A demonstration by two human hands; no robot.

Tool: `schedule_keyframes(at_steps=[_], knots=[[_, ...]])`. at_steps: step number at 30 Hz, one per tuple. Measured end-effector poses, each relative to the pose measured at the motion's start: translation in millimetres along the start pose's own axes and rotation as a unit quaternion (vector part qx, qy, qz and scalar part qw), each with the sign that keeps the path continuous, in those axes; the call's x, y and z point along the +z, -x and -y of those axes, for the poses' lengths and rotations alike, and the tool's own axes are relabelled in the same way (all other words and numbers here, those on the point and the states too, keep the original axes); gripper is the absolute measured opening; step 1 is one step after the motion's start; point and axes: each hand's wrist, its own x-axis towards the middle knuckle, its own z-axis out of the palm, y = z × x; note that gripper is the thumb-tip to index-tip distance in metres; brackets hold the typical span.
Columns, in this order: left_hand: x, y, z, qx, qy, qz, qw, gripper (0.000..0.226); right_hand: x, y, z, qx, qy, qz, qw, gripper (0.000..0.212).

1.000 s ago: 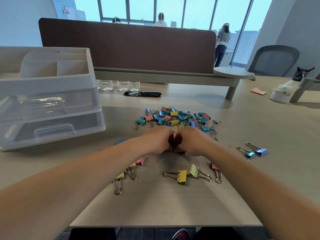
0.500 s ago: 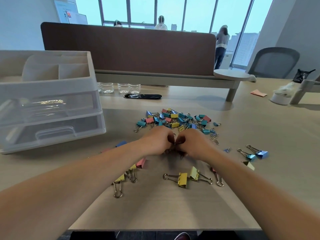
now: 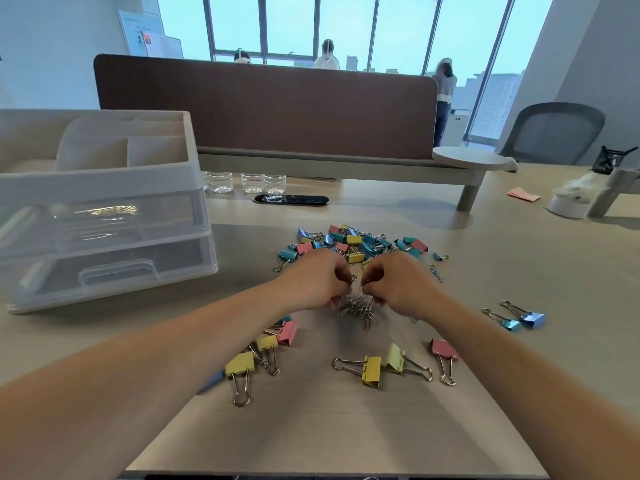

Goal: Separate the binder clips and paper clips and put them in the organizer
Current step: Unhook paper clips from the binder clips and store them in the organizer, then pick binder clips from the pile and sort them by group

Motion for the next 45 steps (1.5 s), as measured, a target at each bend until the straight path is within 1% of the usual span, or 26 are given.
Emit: schedule_keyframes(at_steps=[4,9,15,18,21,23,26,28,31,33,35,38,40,42,45], knots=[[-5.2,2.0,1.4,0.005,0.013,0.000,1.000,0.007,-2.4,2.7,4.1,0.011,-0.029,-0.005,1.000,0.011],[-8.5,5.9,1.0,-0.011,0.047,-0.006,0.999,0.006,-3.5,6.7,12.8,0.021,-0.057,0.005,0.998,0.017],[-20.7,15.9,-2.4,-0.021,0.090,-0.017,0.996,0.005,-8.2,10.8,22.1,0.024,-0.091,0.015,0.995,0.008],[-38.7,25.5,-3.9,-0.021,0.110,-0.029,0.993,0.001,-17.7,7.9,33.4,0.020,-0.104,0.024,0.994,0.007],[-66.8,36.2,-2.5,-0.031,0.137,-0.044,0.989,0.006,-33.2,1.8,59.2,0.005,-0.115,0.025,0.993,0.006],[-90.8,43.5,-1.2,-0.037,0.128,-0.056,0.989,0.009,-45.3,-5.2,84.0,-0.015,-0.123,0.024,0.992,0.004],[-126.3,55.1,1.6,-0.046,0.121,-0.075,0.989,0.003,-59.9,-16.4,123.6,-0.050,-0.135,0.030,0.989,0.006],[-149.7,64.2,5.5,-0.052,0.117,-0.086,0.988,0.005,-65.2,-23.8,149.7,-0.067,-0.158,0.041,0.984,0.004],[-183.3,79.6,14.8,-0.059,0.111,-0.104,0.987,0.002,-67.4,-35.1,187.0,-0.087,-0.190,0.063,0.976,0.002],[-205.0,87.8,23.3,-0.069,0.103,-0.122,0.985,0.002,-66.6,-46.1,208.8,-0.098,-0.196,0.071,0.973,0.001],[-226.1,91.9,32.3,-0.080,0.090,-0.145,0.982,0.004,-66.5,-59.5,228.4,-0.105,-0.202,0.065,0.972,0.002],[-257.0,88.0,45.3,-0.091,0.088,-0.186,0.974,0.010,-65.6,-87.1,256.1,-0.119,-0.216,0.033,0.969,0.005],[-273.7,82.1,51.3,-0.099,0.081,-0.212,0.969,0.007,-62.8,-106.0,272.5,-0.129,-0.208,0.007,0.970,0.004],[-285.8,75.0,56.7,-0.108,0.067,-0.226,0.966,0.003,-57.4,-122.0,286.7,-0.133,-0.174,-0.009,0.976,0.008],[-289.9,66.6,64.3,-0.137,0.061,-0.219,0.964,0.004,-45.2,-134.4,301.0,-0.148,-0.092,-0.008,0.985,0.004]])
